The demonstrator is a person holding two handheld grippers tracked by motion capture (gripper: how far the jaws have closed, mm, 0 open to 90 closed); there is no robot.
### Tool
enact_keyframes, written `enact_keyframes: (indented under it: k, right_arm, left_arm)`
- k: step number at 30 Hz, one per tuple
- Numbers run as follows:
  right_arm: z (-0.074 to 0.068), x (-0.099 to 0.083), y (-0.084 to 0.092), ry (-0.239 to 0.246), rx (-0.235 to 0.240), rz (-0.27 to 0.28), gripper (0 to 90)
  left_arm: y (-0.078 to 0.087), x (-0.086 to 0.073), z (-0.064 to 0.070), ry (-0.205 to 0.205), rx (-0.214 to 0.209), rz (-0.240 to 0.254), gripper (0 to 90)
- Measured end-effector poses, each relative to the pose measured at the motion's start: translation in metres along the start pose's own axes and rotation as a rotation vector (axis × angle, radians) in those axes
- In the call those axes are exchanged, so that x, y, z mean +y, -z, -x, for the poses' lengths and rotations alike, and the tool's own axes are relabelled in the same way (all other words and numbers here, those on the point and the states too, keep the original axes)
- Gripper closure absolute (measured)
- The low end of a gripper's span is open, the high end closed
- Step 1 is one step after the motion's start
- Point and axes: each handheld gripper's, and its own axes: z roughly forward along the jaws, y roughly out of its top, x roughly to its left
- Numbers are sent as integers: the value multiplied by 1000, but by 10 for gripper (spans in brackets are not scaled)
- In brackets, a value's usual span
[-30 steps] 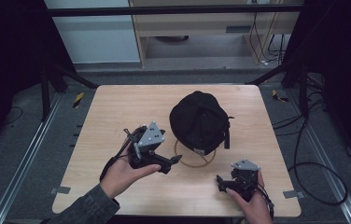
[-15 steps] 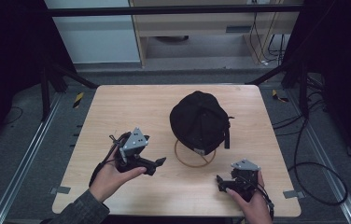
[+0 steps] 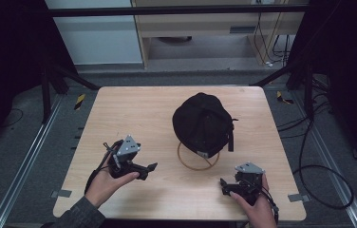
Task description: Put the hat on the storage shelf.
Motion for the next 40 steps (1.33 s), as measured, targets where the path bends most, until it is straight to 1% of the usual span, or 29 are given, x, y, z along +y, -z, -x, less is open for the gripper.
enact_keyframes:
  k: [1,4,8,12,16,18,20,22,23,25,28,30,31,32,33,34,38,40]
  right_arm:
    - [0,0,0,0,0,0,4]
    - [0,0,0,0,0,0,4]
    - [0,0,0,-1,0,0,4]
    - [0,0,0,-1,0,0,4]
    - [0,0,0,-1,0,0,4]
    - [0,0,0,0,0,0,4]
    - [0,0,0,-1,0,0,4]
    - [0,0,0,-1,0,0,4]
    - [0,0,0,-1,0,0,4]
    - [0,0,0,0,0,0,4]
    - [0,0,0,0,0,0,4]
    - [0,0,0,-1,0,0,4]
    - [0,0,0,-1,0,0,4]
    - [0,0,0,-1,0,0,4]
    - [0,0,0,0,0,0,4]
    - [0,0,0,-1,0,0,4]
    - [0,0,0,0,0,0,4]
    - [0,0,0,0,0,0,4]
  left_arm:
    - [-1,-4,-2,2,9,-6,71]
    - [-4,-15,-8,23,14,-23,71]
    - [-6,-28,-15,31,38,-45,70]
    - [-6,-40,-23,53,50,-60,70]
    - [-6,-54,-31,59,64,-88,68]
    - [-6,-61,-36,72,69,-97,67]
    - [-7,-67,-42,81,88,-104,67]
    - [-9,-73,-49,98,96,-110,65]
    - [-11,-77,-54,102,110,-116,65]
    - [-13,-82,-59,109,122,-121,63]
    - [-20,-95,-69,153,137,-120,62]
    - [-25,-103,-73,166,149,-139,59]
    - [-26,-106,-75,186,136,-126,56]
    - [-25,-107,-75,194,133,-112,41]
    - [-25,-107,-76,178,133,-115,42]
    - [-26,-108,-75,171,134,-110,39]
    - [-25,-109,-76,173,133,-107,31]
    - [-25,-110,-76,169,126,-108,28]
